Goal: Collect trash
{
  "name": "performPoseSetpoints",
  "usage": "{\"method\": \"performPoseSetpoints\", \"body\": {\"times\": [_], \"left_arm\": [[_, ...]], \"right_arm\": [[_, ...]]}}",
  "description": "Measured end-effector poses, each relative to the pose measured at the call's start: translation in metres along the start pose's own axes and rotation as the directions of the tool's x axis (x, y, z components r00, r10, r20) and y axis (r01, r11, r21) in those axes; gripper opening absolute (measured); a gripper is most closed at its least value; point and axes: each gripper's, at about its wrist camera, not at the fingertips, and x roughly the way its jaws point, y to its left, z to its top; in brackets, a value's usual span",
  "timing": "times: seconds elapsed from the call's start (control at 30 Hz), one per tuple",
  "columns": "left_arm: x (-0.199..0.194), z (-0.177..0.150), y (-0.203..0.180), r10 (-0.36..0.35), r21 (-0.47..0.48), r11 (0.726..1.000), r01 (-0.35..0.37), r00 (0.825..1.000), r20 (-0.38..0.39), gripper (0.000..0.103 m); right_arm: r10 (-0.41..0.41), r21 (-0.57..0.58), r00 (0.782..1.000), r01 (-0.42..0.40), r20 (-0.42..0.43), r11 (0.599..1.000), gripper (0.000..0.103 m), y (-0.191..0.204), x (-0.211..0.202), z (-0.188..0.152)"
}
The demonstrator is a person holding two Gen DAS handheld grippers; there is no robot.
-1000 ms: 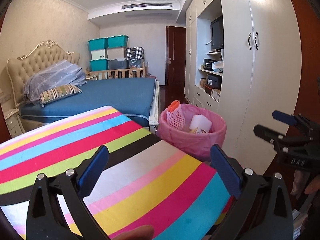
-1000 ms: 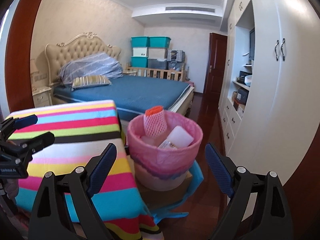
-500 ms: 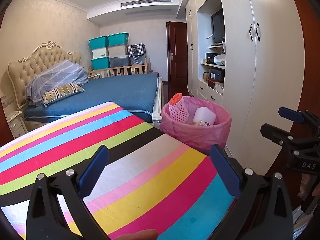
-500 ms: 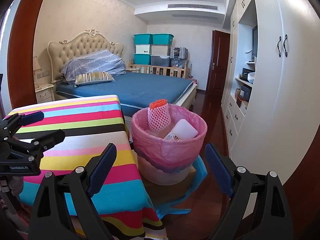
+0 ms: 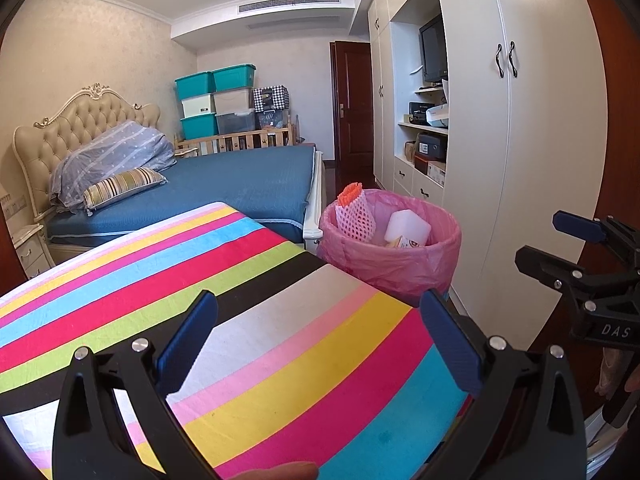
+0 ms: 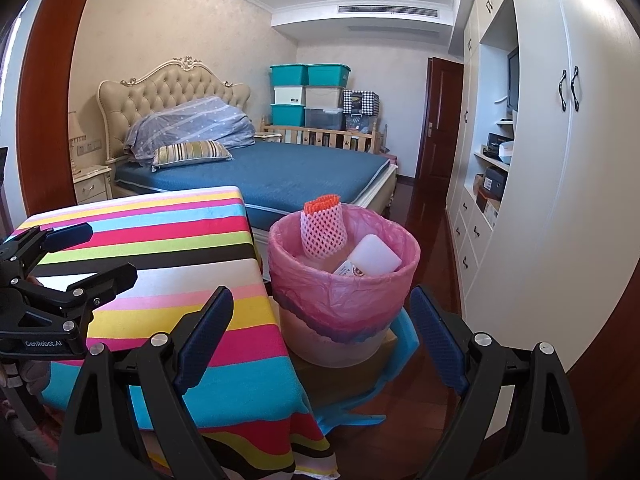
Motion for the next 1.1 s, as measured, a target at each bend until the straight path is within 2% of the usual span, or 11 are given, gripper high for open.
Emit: {"method": "performPoseSetpoints", "body": {"times": [0.8,1.1], "left_arm": [[-0.0012,-0.0029,-0.0061,-0.061,0.017,0.998,0.060,0.998,0.011,0.098],[-0.0027,-0.0020,-0.0044,-0.086,-0.006,0.996,0.086,0.996,0.016,0.098]], "right_arm": [[-0.038,0.020,0.999,0.038,0.002,0.999,0.084,-0.0070,0.0005,-0.0010],[-0.039,0.026,0.999,0.039,0.006,0.999,0.084,-0.0073,0.0003,-0.0007]]}}
